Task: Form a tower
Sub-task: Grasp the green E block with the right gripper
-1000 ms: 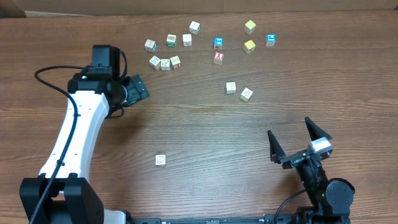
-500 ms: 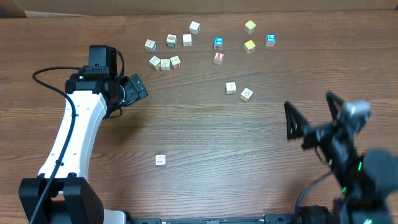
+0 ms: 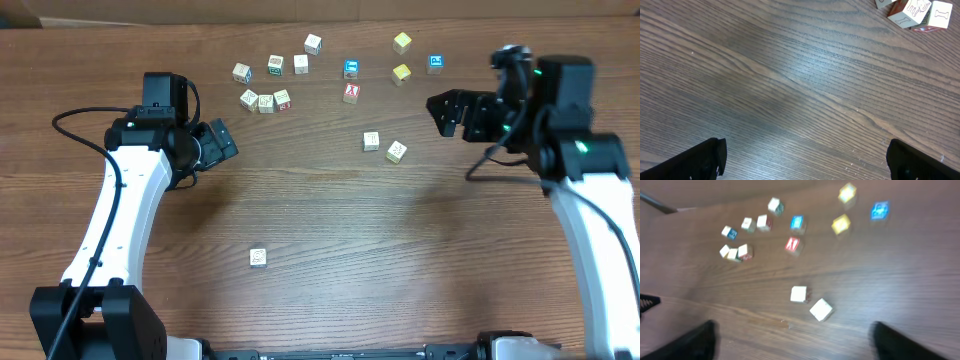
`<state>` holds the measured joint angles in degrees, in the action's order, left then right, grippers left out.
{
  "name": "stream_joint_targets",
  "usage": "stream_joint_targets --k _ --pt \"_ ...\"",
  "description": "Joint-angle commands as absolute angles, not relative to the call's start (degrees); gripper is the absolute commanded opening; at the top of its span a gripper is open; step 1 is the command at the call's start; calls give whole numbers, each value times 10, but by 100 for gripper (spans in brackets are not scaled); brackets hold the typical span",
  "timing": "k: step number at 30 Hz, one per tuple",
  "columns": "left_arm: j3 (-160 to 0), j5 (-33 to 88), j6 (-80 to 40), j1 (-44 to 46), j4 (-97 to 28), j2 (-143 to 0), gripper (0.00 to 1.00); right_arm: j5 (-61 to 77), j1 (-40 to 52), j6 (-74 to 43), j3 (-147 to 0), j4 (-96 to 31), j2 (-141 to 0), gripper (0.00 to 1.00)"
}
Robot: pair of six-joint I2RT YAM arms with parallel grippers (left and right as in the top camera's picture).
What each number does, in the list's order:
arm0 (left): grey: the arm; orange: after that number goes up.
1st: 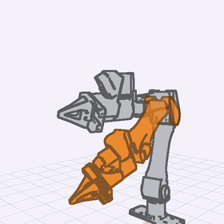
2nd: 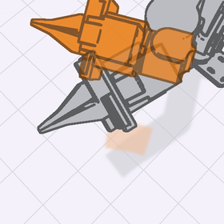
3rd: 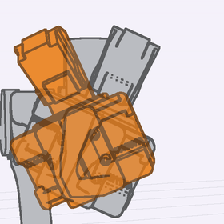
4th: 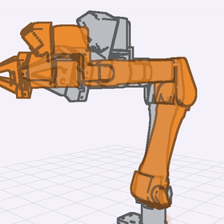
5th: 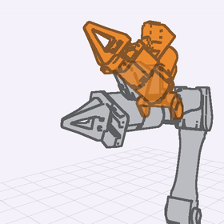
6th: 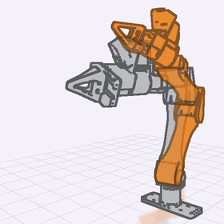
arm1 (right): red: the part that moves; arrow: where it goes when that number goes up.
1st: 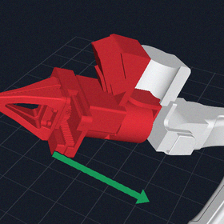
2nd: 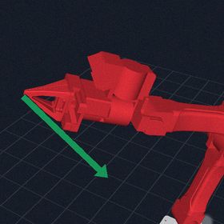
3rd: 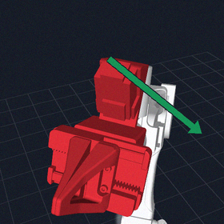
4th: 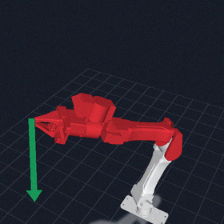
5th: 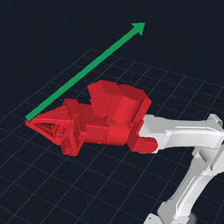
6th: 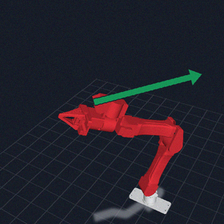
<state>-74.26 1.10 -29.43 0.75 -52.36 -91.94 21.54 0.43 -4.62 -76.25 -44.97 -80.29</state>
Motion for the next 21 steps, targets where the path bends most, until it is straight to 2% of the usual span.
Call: stream_joint_targets --k 1,2,4,10,16,21 --pt "-750 13 -285 8 -524 -918 100 261 11 -62 -773 -456 -874 68" --pt "-750 13 -285 8 -524 -918 100 248 15 -81 -773 -458 -896 63" --pt "-750 13 -285 8 -524 -918 99 209 28 -132 -772 -455 -935 62" --pt "-750 13 -285 8 -524 -918 100 38 99 -274 -772 -408 -1037 67" --pt "-750 13 -285 8 -524 -918 100 -76 147 -363 -772 -353 -1076 63" --pt "-750 13 -285 8 -524 -918 100 -109 167 -397 -772 -343 -1101 58"
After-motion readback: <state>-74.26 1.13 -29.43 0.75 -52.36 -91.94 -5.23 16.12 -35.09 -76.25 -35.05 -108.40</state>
